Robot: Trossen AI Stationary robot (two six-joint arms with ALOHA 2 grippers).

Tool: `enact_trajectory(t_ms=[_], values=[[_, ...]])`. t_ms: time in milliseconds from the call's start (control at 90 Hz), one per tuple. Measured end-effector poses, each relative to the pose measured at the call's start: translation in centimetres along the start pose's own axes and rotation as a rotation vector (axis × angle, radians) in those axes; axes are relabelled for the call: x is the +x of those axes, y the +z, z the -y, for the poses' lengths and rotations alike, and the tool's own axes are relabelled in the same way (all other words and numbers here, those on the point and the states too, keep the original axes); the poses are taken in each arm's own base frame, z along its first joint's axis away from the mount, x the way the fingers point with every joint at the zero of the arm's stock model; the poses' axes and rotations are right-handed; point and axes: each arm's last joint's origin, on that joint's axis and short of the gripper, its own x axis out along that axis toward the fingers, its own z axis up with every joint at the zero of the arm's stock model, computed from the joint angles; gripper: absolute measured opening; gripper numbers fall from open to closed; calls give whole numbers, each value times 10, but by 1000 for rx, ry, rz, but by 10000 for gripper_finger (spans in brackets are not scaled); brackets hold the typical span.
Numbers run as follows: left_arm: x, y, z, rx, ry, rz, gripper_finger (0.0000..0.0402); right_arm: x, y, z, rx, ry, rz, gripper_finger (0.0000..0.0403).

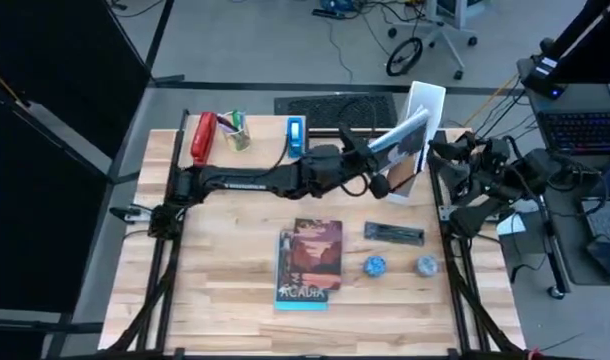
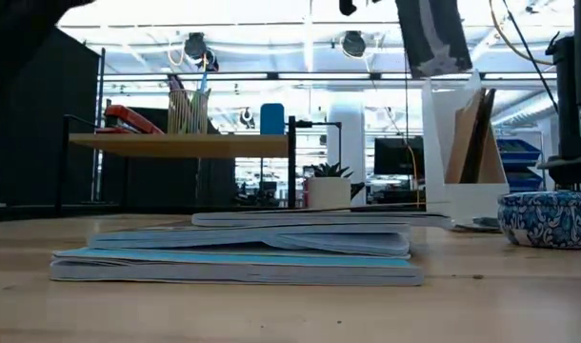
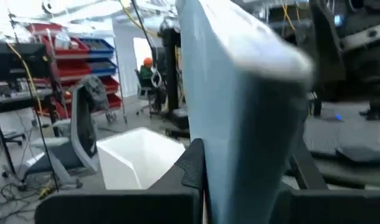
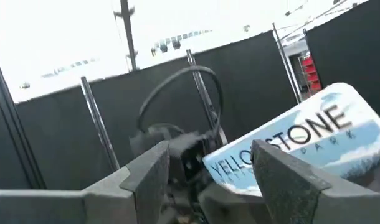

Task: Stock shelves
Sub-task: Put the blue book into the white book shelf

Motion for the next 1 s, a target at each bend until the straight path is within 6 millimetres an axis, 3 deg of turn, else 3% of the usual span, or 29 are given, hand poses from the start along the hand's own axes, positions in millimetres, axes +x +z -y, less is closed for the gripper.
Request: enact_trajectory(t_ms=[267,500,722,1000], values=[[26,-19,-2,-104,106,44,5,0,0,0,5,1,2,208],[40,-51,-2,-201,133,106,5,0,-2,0,-16,0,-17,208],[43,-65,0,-176,187,102,5,0,-8,0,-62,-1,-61,208],[44,-57,-9,-183,226,196,5,0,-8,0,-68,0,-62,208]])
